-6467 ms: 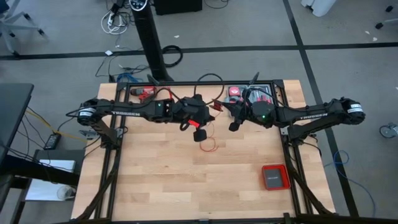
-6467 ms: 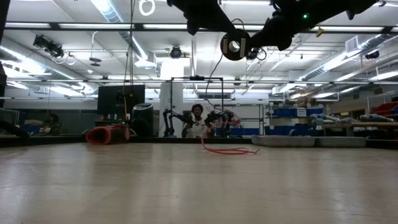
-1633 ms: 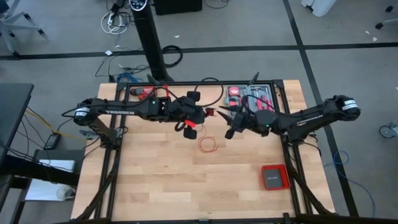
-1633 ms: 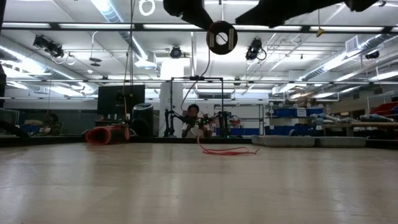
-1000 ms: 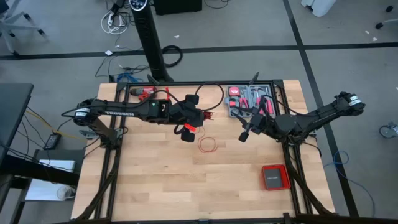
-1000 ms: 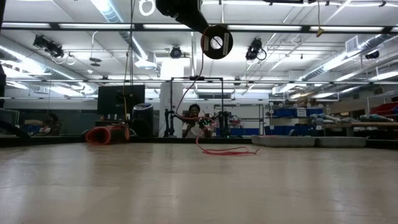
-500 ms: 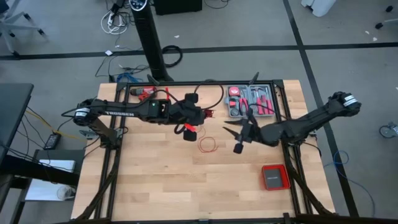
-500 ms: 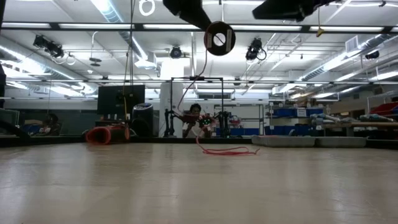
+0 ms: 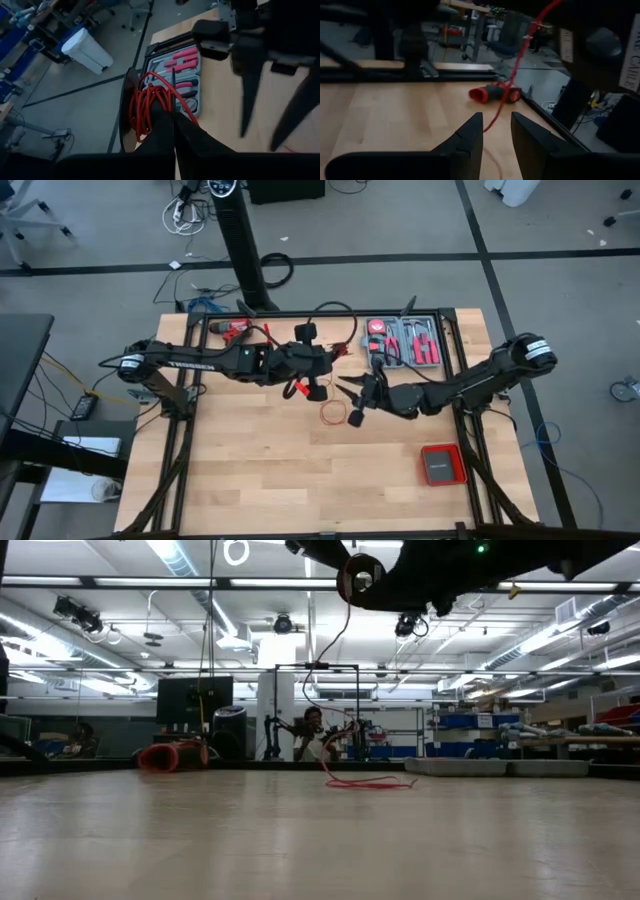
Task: Coil cords
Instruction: Uncoil the red wire from the black spool
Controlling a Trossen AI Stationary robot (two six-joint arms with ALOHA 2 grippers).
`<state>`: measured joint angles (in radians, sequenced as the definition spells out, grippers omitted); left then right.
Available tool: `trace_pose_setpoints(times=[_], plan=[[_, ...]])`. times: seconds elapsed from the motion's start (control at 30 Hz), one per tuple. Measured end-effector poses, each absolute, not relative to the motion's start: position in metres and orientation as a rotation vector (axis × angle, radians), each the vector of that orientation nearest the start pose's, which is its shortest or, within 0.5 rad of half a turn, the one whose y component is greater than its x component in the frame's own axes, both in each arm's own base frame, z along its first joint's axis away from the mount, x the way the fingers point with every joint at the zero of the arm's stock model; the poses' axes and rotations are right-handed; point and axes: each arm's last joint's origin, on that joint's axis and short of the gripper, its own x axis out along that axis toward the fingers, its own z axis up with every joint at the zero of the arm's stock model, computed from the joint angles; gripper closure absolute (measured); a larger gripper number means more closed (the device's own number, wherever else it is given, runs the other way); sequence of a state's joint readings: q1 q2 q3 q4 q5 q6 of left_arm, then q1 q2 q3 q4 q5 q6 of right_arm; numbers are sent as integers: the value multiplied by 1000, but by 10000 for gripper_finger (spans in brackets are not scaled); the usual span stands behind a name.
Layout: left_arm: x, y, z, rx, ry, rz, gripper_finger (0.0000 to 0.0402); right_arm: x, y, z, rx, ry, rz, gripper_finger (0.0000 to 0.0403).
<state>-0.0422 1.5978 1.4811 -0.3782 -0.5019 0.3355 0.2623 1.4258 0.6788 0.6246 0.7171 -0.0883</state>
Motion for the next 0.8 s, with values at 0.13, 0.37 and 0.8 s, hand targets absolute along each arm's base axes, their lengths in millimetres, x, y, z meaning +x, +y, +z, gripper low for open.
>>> trace_pose_setpoints(times=[0.13,0.37,0.8], plan=[[360,-1,354,446,551,371,401,292,52,227,-132,119,-430,305],[361,-3,357,429,518,376,401,300,44,225,-125,70,-423,305],[359,-4,354,435,551,364,401,282,61,251,-366,55,-496,399]])
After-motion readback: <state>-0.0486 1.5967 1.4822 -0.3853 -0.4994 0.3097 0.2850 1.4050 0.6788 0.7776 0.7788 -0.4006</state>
